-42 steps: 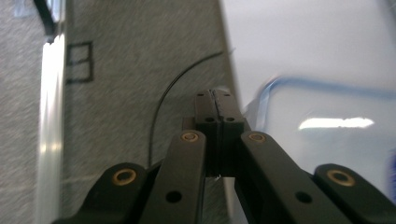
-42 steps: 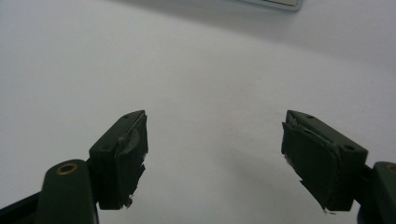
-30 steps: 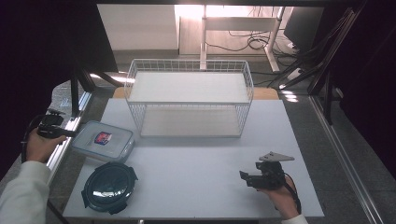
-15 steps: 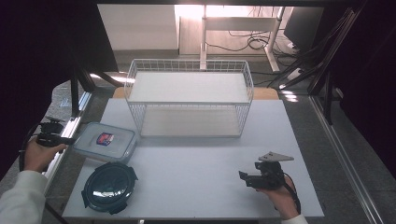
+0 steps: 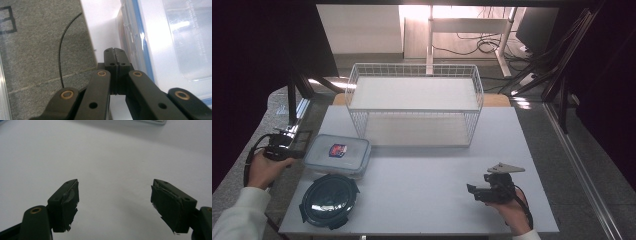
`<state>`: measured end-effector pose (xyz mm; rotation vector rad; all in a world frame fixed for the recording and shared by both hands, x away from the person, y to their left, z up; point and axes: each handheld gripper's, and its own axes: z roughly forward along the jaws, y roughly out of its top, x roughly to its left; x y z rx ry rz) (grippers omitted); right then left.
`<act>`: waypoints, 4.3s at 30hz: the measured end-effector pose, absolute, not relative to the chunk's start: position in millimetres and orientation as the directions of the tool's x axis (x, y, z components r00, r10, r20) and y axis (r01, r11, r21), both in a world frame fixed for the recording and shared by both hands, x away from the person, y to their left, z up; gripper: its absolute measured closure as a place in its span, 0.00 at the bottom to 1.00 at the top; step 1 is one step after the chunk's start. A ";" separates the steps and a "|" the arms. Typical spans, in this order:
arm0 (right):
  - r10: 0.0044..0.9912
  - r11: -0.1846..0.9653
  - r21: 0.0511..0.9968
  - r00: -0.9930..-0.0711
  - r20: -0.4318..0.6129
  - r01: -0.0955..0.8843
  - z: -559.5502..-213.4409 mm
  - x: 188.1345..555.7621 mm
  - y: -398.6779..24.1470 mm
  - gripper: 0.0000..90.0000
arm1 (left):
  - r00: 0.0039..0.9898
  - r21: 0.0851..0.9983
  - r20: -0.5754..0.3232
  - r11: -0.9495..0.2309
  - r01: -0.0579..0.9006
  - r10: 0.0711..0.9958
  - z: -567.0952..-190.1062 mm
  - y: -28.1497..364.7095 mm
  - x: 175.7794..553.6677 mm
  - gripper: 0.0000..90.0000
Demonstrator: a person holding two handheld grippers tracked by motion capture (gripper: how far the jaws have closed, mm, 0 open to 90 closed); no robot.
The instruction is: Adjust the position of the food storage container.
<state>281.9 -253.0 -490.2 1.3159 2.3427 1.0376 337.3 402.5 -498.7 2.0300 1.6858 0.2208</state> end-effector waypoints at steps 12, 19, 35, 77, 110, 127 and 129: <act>0.823 0.337 0.693 -0.557 0.112 0.637 -490.6 282.1 -252.9 0.25 | 0.297 0.485 -0.228 -0.157 0.860 0.927 -497.1 375.1 337.9 1.00; 0.823 0.336 0.693 -0.557 0.113 0.638 -490.6 282.1 -253.1 0.25 | 0.327 0.493 -0.227 -0.182 0.851 0.917 -494.2 358.8 339.8 1.00; 0.821 0.341 0.693 -0.560 0.110 0.636 -490.9 283.1 -253.0 0.25 | 0.394 0.478 -0.251 -0.241 0.845 0.884 -496.0 330.1 342.5 1.00; 0.825 0.346 0.687 -0.556 0.103 0.639 -492.0 285.3 -255.5 0.25 | 0.581 0.397 -0.293 -0.457 0.796 0.759 -491.3 220.7 375.4 1.00; 0.826 0.337 0.686 -0.552 0.114 0.645 -491.8 286.2 -256.4 0.24 | 0.644 0.405 -0.309 -0.516 0.755 0.700 -488.7 160.7 385.8 1.00; 0.830 0.330 0.690 -0.547 0.114 0.644 -491.0 285.5 -258.8 0.24 | 0.650 0.435 -0.241 -0.518 0.736 0.721 -481.7 161.1 383.8 1.00; 0.829 0.329 0.692 -0.547 0.113 0.642 -490.1 285.2 -259.7 0.24 | 0.649 0.454 -0.212 -0.515 0.727 0.731 -474.5 170.3 379.2 1.00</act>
